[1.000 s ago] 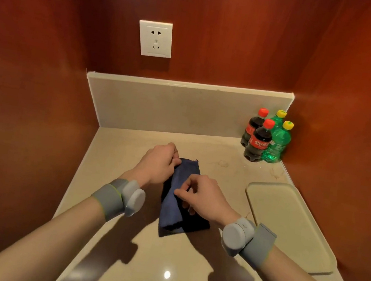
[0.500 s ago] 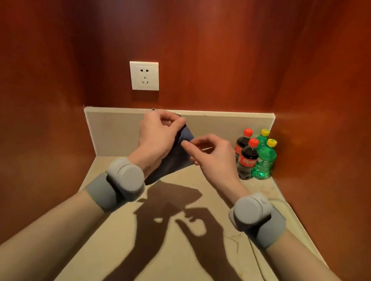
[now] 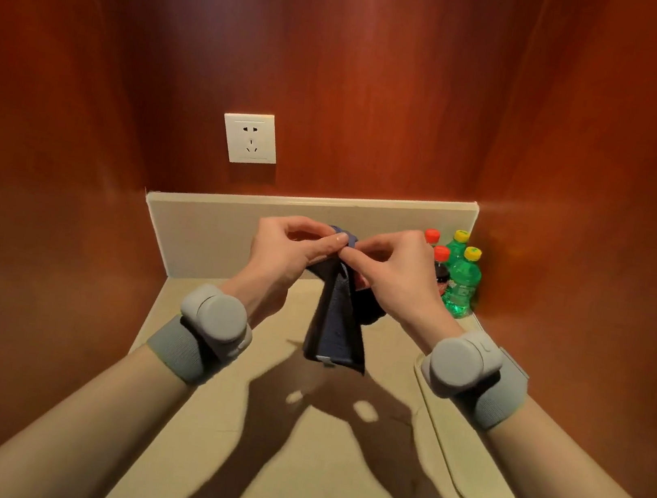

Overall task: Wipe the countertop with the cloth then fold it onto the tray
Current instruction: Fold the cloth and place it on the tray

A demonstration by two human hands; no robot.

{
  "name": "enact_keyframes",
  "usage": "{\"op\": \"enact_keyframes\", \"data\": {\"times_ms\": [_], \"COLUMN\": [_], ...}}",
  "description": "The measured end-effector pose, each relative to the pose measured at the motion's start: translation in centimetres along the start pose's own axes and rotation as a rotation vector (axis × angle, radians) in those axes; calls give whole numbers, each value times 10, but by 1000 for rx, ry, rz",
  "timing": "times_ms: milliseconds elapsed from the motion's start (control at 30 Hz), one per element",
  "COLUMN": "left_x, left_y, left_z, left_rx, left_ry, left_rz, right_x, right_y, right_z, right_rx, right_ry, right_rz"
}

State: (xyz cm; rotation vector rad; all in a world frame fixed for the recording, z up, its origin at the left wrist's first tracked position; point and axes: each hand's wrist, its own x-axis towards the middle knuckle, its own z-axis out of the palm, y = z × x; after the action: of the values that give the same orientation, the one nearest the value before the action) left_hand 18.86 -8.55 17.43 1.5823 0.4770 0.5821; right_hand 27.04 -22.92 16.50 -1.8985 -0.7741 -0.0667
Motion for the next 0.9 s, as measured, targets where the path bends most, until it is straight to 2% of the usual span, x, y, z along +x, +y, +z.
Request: {"op": "enact_keyframes", "data": {"times_ms": [200, 300, 467, 667, 900], "left_x": [5, 7, 6, 7, 32], "left_y": [-12, -18, -24, -19, -13], "left_z": [7, 9, 11, 16, -24], "left_rx": [176, 250, 307, 327, 325], "left_ry": [-91, -82, 31, 136, 275], "left_rz": [14, 40, 136, 132, 90], "right_x": [-1, -2, -1, 13, 29], "right_y": [8, 12, 15, 17, 32], "right_z": [4, 8, 13, 14, -3], "right_rx": [53, 8, -127, -87, 60], "right_ry": [-71, -78, -103, -72, 61], "right_rz": [6, -12, -92, -78, 105]}}
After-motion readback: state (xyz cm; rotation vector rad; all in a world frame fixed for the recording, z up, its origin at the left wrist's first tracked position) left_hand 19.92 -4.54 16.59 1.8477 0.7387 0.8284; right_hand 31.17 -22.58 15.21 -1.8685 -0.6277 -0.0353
